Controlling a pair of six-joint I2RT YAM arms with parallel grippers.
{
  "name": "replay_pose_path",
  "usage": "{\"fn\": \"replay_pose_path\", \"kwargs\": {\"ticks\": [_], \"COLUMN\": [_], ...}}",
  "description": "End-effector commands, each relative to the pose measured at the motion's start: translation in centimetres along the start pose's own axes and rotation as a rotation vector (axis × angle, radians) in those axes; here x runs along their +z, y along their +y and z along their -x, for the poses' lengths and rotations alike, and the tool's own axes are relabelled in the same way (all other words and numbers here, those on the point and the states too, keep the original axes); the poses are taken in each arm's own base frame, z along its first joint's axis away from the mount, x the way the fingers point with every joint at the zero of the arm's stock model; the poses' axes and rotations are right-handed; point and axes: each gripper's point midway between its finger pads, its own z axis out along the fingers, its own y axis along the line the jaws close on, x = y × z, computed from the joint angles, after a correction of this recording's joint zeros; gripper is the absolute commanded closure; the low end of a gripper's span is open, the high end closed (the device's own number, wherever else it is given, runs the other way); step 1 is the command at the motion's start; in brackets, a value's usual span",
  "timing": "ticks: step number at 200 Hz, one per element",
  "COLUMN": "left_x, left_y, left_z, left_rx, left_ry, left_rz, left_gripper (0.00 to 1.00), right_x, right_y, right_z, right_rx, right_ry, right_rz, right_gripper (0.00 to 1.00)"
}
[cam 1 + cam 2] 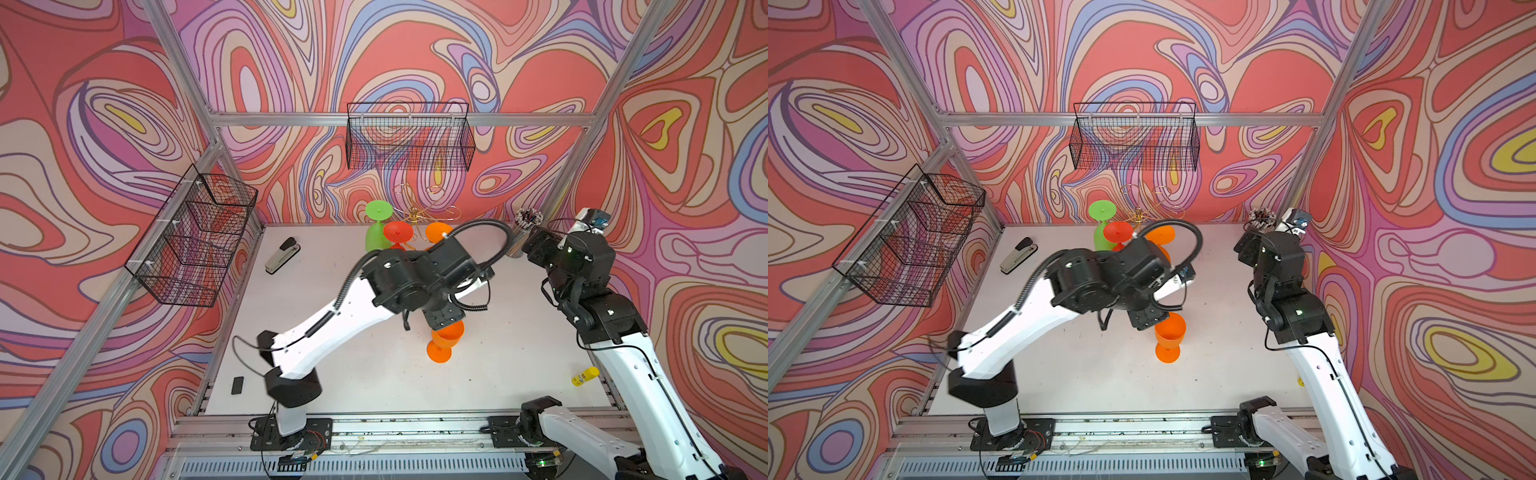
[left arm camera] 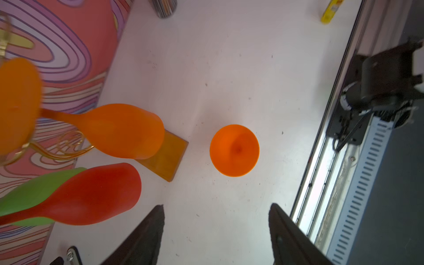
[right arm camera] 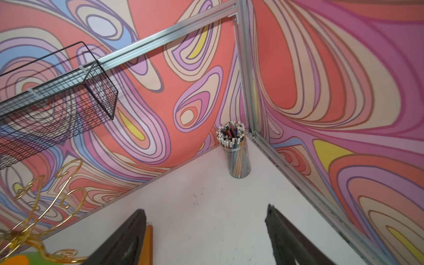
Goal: Take the wine glass off the wine glass rack
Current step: 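Open the left gripper and lift it off the glass while the right reaches out, then move the right gripper to the foot of the second orange glass on the rack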
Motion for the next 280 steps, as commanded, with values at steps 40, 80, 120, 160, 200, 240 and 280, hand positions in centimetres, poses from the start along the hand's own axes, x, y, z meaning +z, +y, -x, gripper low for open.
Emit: {"fn": "replay_pose_path", "kwargs": {"ticks": [40,80,120,160,200,240,280], "left_x": [-12.5,-13.8,-11.7,-11.3,-11.1,-11.0,-11.2], "left_y": [9.3,11.6,13.6,15.0,15.4,15.5,15.5], "left_z": [-2.9,-5.8,-7.6,-8.5,-8.8,-8.6,-8.5], "left_rx": [-0.479,-0.551,-0.58,-0.628,-0.64,-0.642,-0.634], "left_ry": [-0.634,-0.747,-0.696,-0.716,-0.714,-0.717,-0.717], "left_rz": [0.173,0.284,0.4,0.441,0.458,0.459,0.454], "left_gripper": [0.28,0.27,0.26,0.27,0.27,0.27,0.27], "right_x": [0.2,0.9,1.8,2.4,2.7,3.0,3.3], "right_y": [5.8,10.0,13.0,14.5,15.2,15.6,15.9], "right_z": [-4.4,-6.0,-7.0,-7.4,-7.4,-8.2,-9.2], "right_rx": [0.19,0.337,0.429,0.482,0.488,0.51,0.522], "right_ry": [0.235,0.349,0.42,0.459,0.474,0.509,0.543], "right_rz": [0.319,0.517,0.658,0.728,0.753,0.775,0.784], "right_gripper": [0.15,0.17,0.2,0.25,0.3,0.38,0.4]}}
